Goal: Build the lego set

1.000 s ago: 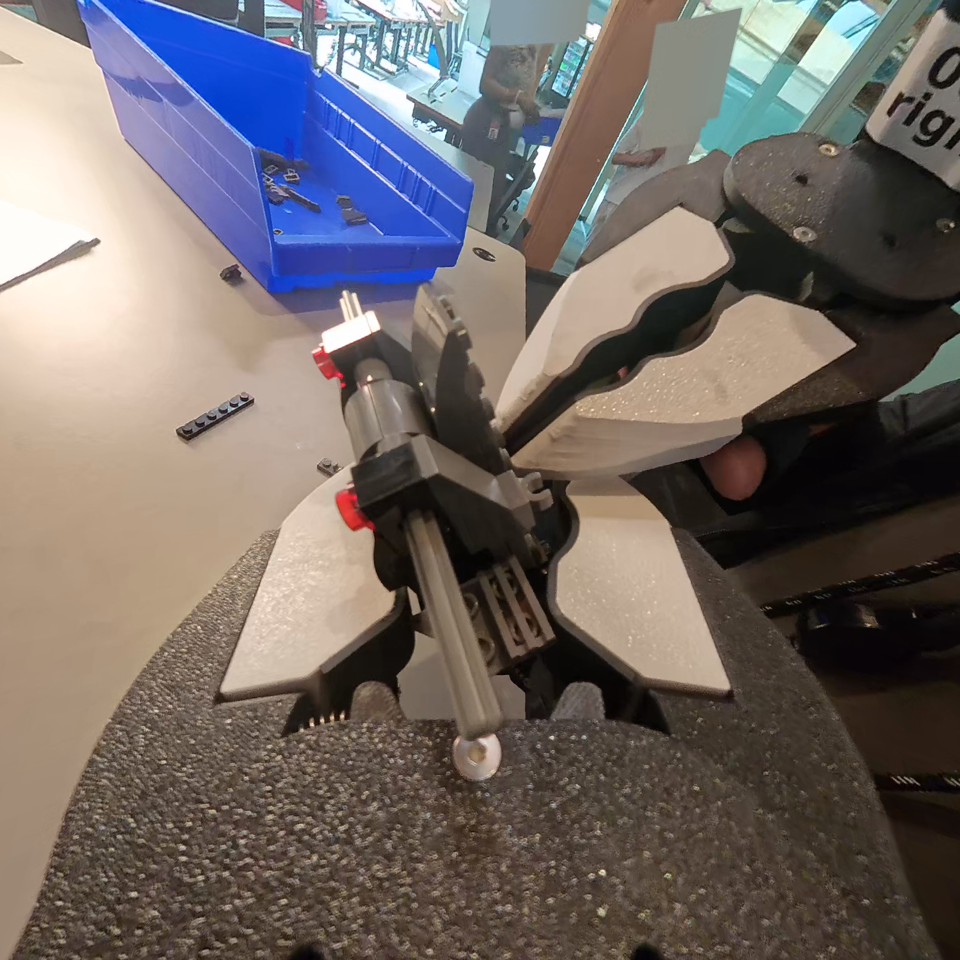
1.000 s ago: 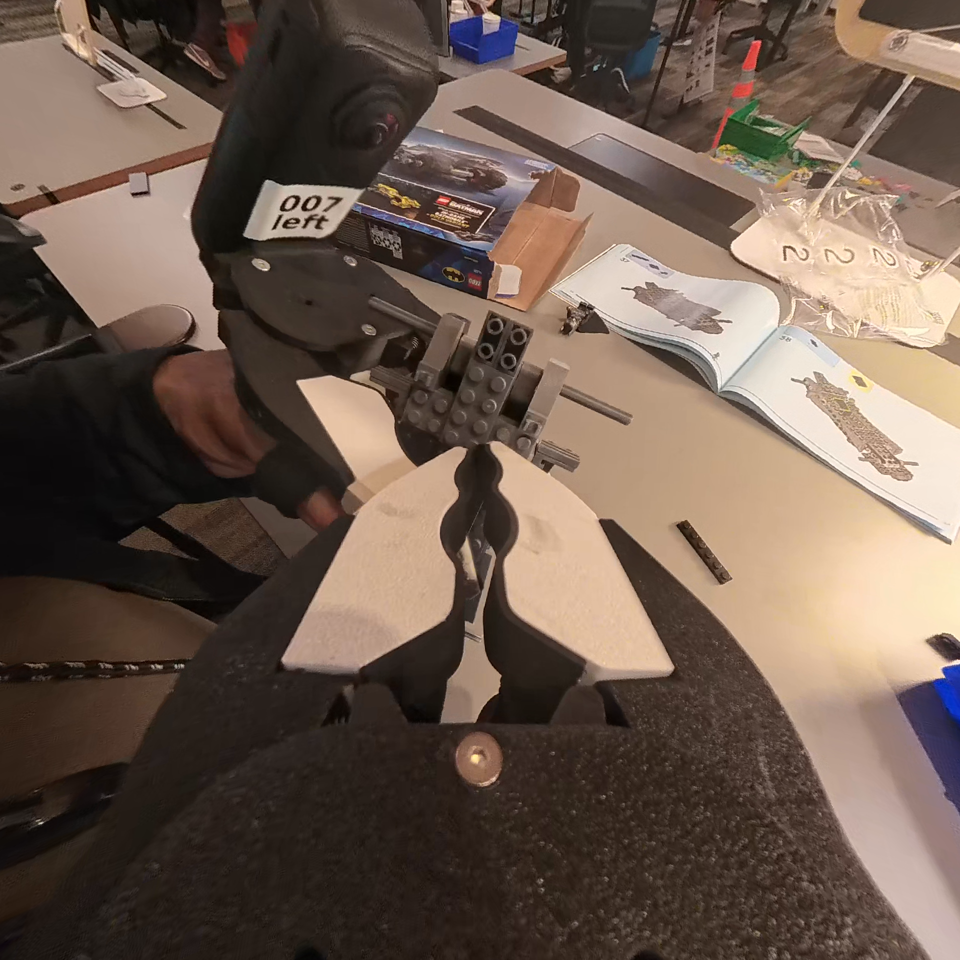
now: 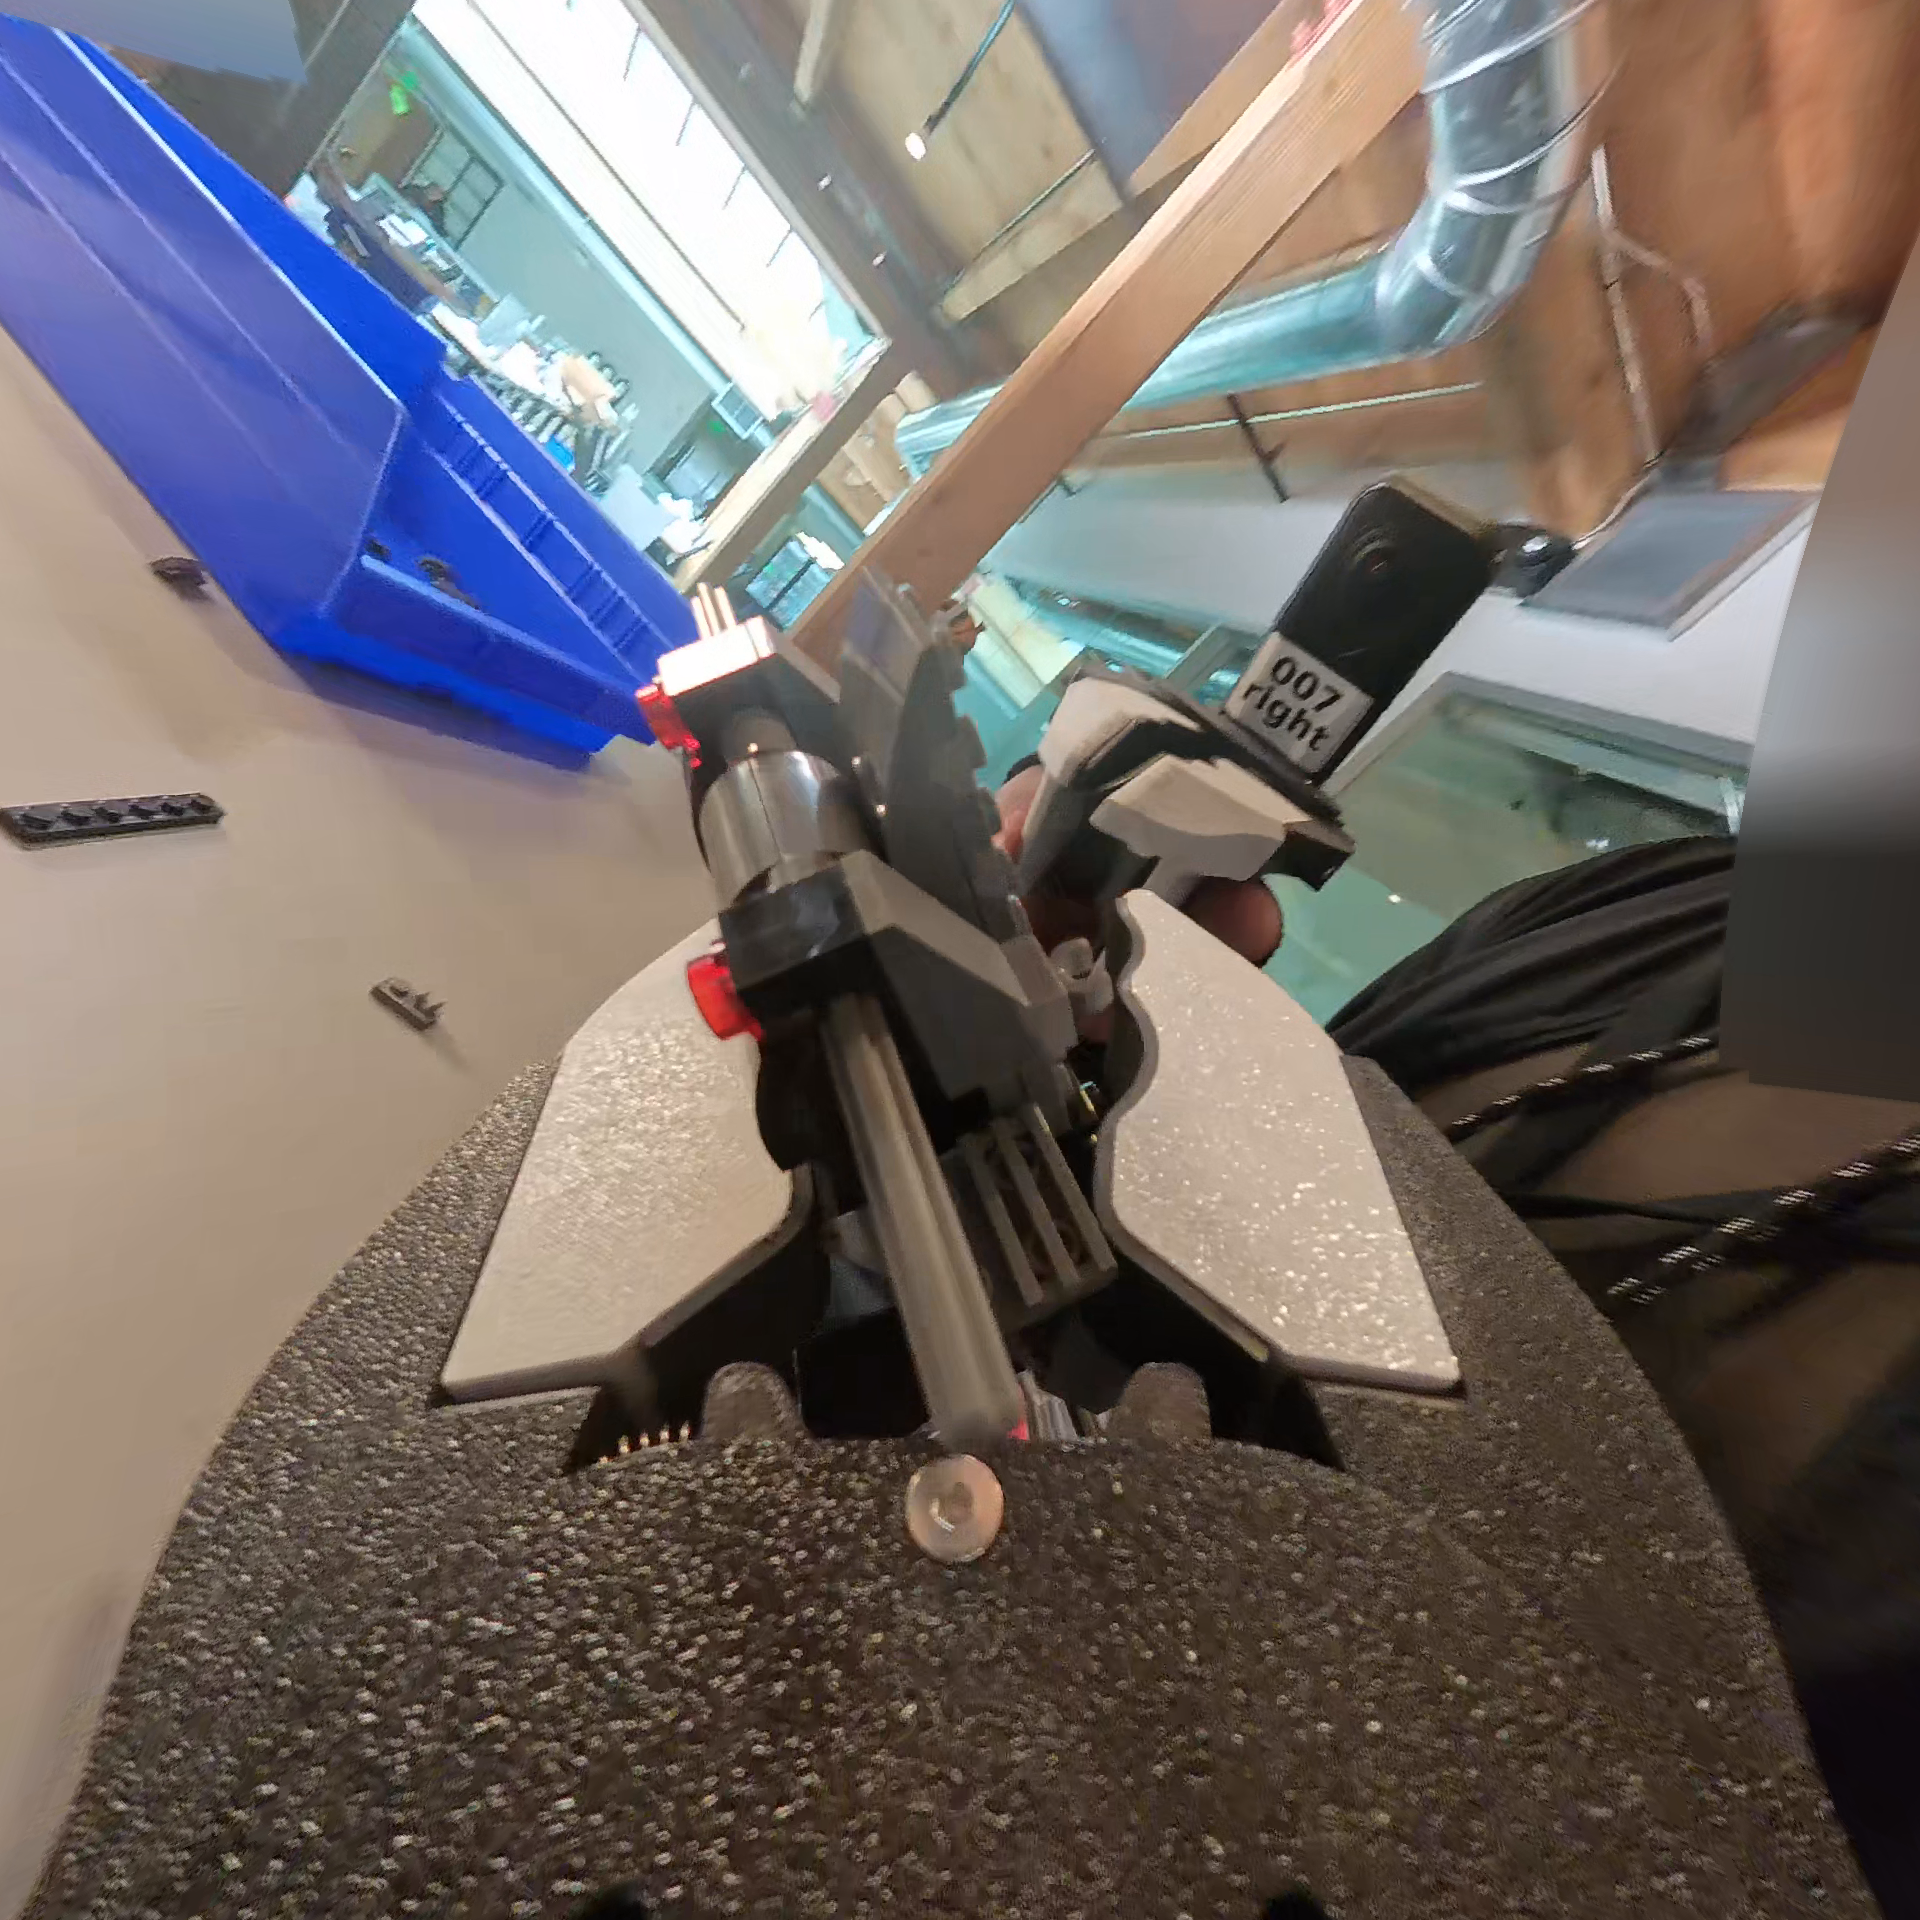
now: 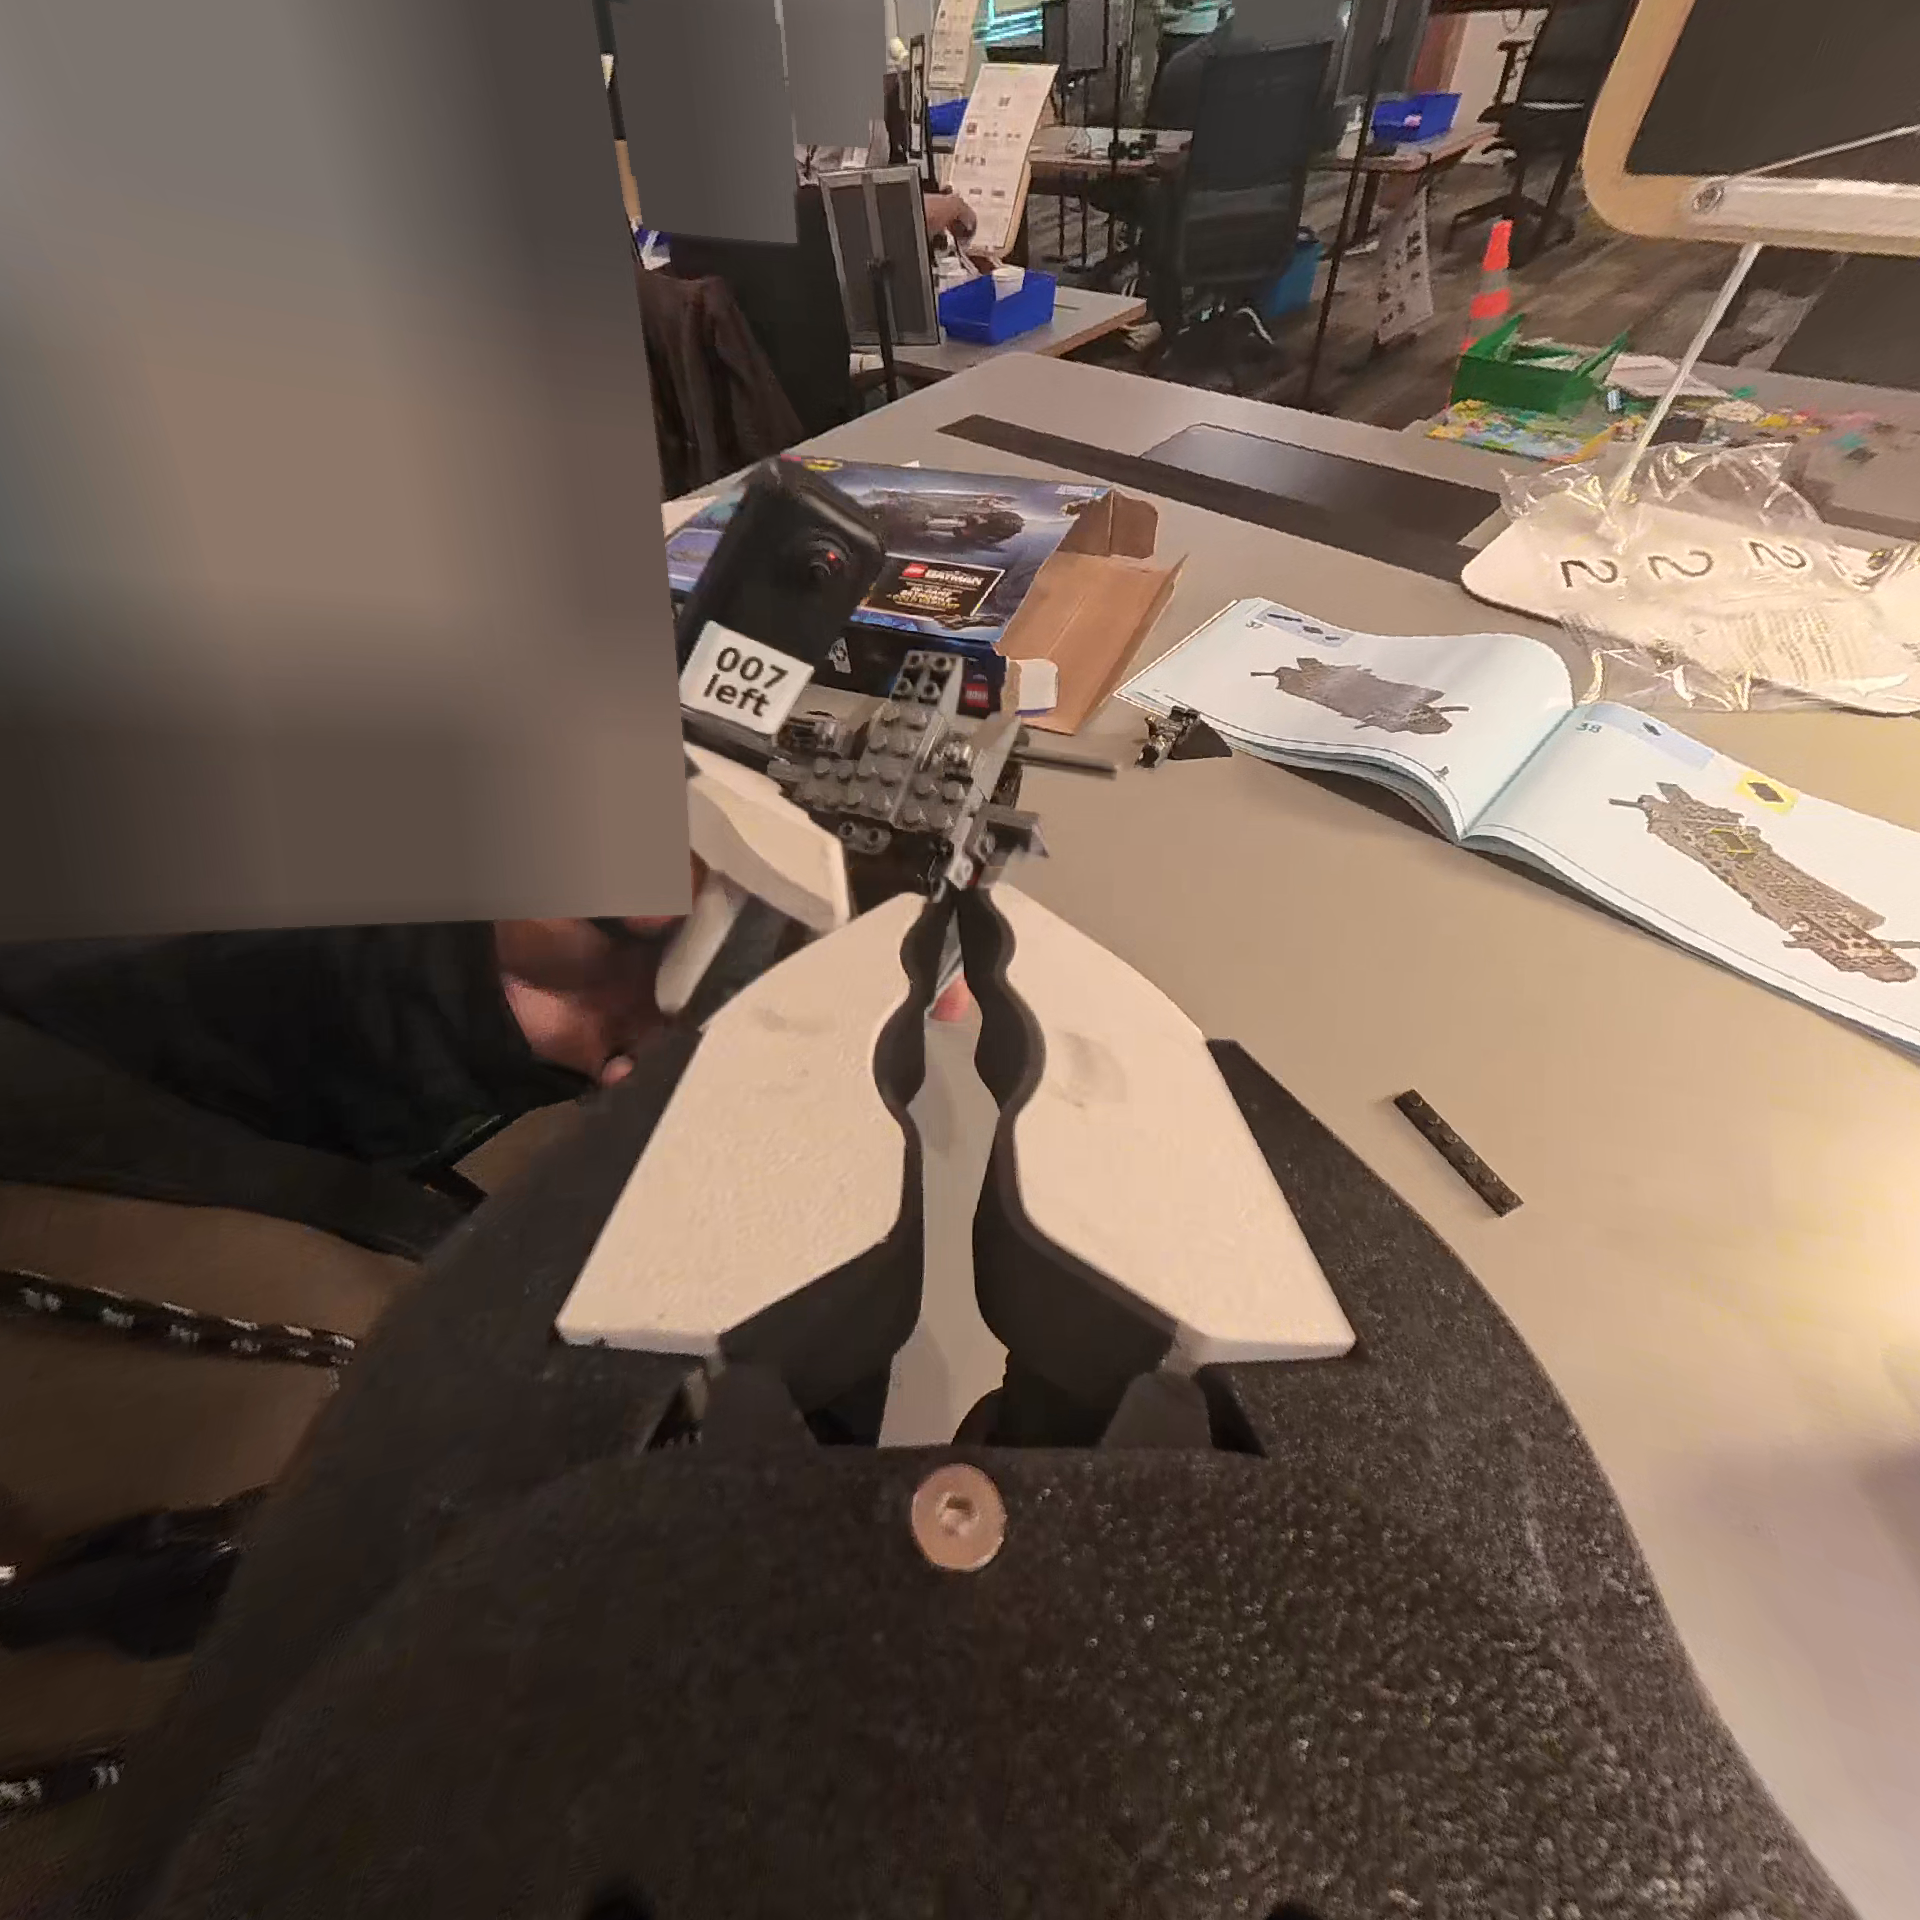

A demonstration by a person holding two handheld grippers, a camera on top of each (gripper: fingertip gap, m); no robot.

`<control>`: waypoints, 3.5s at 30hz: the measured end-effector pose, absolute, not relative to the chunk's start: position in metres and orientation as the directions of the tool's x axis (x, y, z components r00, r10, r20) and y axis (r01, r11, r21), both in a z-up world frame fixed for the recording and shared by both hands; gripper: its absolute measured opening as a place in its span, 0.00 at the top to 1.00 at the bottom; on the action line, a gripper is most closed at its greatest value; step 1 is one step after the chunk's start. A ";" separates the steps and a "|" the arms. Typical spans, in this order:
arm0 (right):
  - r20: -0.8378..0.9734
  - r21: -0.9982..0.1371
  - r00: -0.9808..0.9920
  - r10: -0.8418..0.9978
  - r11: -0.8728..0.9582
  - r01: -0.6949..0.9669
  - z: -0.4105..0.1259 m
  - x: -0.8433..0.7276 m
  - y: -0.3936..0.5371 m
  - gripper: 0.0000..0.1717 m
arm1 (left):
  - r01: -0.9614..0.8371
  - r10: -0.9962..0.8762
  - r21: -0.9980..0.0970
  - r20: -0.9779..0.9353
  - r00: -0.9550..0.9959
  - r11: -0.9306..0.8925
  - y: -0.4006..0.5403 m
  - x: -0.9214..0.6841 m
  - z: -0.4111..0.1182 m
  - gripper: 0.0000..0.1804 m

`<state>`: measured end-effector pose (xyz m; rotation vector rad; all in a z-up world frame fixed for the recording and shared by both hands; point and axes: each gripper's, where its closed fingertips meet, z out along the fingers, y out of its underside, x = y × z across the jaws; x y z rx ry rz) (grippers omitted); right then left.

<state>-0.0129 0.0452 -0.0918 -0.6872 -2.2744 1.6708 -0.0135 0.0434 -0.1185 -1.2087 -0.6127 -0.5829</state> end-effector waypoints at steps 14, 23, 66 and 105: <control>-0.052 -0.907 -0.854 0.517 0.333 0.257 -0.121 -0.018 0.047 0.98 | 0.760 -0.006 -0.614 0.777 0.629 0.213 0.050 -0.022 -0.139 0.67; -0.045 -0.853 -0.817 0.575 0.403 0.330 -0.158 -0.029 0.059 0.98 | 0.842 0.088 -0.499 0.866 0.492 0.205 0.048 -0.033 -0.171 0.67; -0.073 -0.835 -0.823 0.563 0.417 0.359 -0.172 -0.033 0.064 0.98 | 0.846 0.085 -0.489 0.872 0.482 0.215 0.047 -0.035 -0.173 0.67; 0.063 -0.618 -0.799 0.598 0.652 0.439 -0.257 -0.084 0.109 0.92 | 0.833 0.121 -0.533 0.846 0.519 0.152 0.054 -0.027 -0.178 0.67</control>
